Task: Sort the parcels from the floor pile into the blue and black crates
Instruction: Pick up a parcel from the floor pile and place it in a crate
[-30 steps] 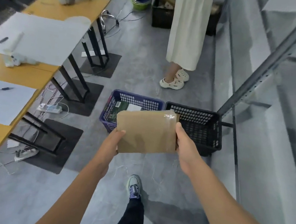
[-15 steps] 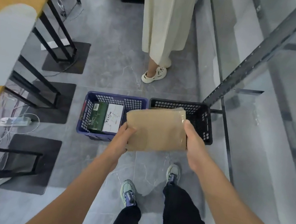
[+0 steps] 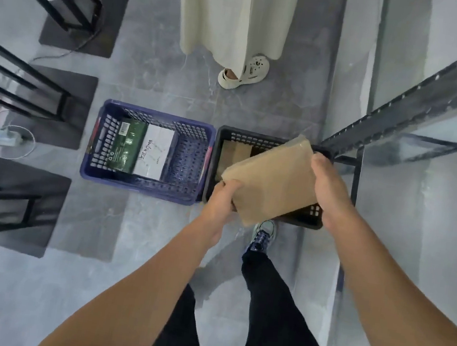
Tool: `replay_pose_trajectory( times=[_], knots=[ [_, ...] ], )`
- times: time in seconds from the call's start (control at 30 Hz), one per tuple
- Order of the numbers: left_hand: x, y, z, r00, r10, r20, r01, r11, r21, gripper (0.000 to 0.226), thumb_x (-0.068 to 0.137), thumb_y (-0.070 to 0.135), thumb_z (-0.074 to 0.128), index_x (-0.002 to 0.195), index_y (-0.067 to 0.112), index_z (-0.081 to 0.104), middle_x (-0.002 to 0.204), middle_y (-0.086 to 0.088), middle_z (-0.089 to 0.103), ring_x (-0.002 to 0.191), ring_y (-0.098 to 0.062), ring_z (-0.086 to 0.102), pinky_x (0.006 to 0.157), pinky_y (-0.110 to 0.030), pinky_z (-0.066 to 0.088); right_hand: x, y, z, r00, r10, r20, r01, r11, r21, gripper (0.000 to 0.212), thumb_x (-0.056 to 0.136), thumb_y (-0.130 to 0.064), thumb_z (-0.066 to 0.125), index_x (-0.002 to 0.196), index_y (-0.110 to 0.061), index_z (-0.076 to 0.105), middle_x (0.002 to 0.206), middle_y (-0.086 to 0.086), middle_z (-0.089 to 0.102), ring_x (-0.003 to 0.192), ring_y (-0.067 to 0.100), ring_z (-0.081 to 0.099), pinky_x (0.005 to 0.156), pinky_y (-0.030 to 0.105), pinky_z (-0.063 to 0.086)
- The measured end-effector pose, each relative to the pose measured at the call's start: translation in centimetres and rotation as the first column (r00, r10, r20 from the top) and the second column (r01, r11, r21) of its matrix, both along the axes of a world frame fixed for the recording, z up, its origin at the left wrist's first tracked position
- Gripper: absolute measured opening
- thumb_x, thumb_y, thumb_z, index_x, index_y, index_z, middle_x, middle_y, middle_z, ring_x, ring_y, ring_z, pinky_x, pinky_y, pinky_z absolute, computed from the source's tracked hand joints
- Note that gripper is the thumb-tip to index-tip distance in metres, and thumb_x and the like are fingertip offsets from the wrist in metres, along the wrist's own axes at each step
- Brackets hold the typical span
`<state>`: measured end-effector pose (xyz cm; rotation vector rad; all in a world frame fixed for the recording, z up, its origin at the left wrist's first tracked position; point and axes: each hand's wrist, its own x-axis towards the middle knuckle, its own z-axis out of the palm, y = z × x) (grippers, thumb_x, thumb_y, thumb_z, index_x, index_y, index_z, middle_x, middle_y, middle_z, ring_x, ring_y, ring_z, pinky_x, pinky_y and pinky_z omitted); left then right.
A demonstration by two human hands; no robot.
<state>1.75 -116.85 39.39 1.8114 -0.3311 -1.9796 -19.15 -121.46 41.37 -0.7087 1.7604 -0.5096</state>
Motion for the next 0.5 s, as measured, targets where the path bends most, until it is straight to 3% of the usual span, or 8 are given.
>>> replay_pose_trajectory(
  times=[0.07,0.27,0.5],
  knots=[
    [-2.3,-1.2,-2.5,0.998,0.053,-0.033,-0.051,0.997,0.064,0.050,0.099,0.047,0.056,0.145,0.031,0.042,0.126,0.007,0.058,0.112,-0.018,0.061,0.081,-0.034,0.047,-1.6,-2.7,-2.7,0.994,0.092,-0.052,-0.091,0.996,0.016,0.053,0.109,-0.047,0.038,0.159,-0.030,0.039,0.150,-0.010,0.047,0.136,0.014,0.045,0.114,0.041,0.037],
    [-6.4,-4.1,-13.1,0.966,0.236,-0.102,-0.202,0.943,0.263,0.057,0.094,0.049,0.060,0.144,0.026,0.044,0.136,-0.008,0.058,0.114,-0.030,0.064,0.097,-0.042,0.050,-3.4,-9.6,-13.5,0.910,0.366,-0.195,-0.349,0.930,0.113,0.060,0.102,-0.031,0.042,0.162,-0.029,0.035,0.163,0.003,0.040,0.146,0.026,0.041,0.119,0.049,0.035],
    [-8.8,-5.9,-28.2,0.922,0.366,-0.123,-0.284,0.859,0.426,0.057,0.093,0.048,0.063,0.140,0.021,0.044,0.134,-0.015,0.055,0.112,-0.035,0.064,0.112,-0.048,0.045,-3.1,-14.4,-29.5,0.756,0.601,-0.260,-0.553,0.798,0.239,0.055,0.108,-0.026,0.040,0.162,-0.027,0.034,0.170,-0.001,0.028,0.156,0.021,0.025,0.121,0.029,0.023]
  ],
)
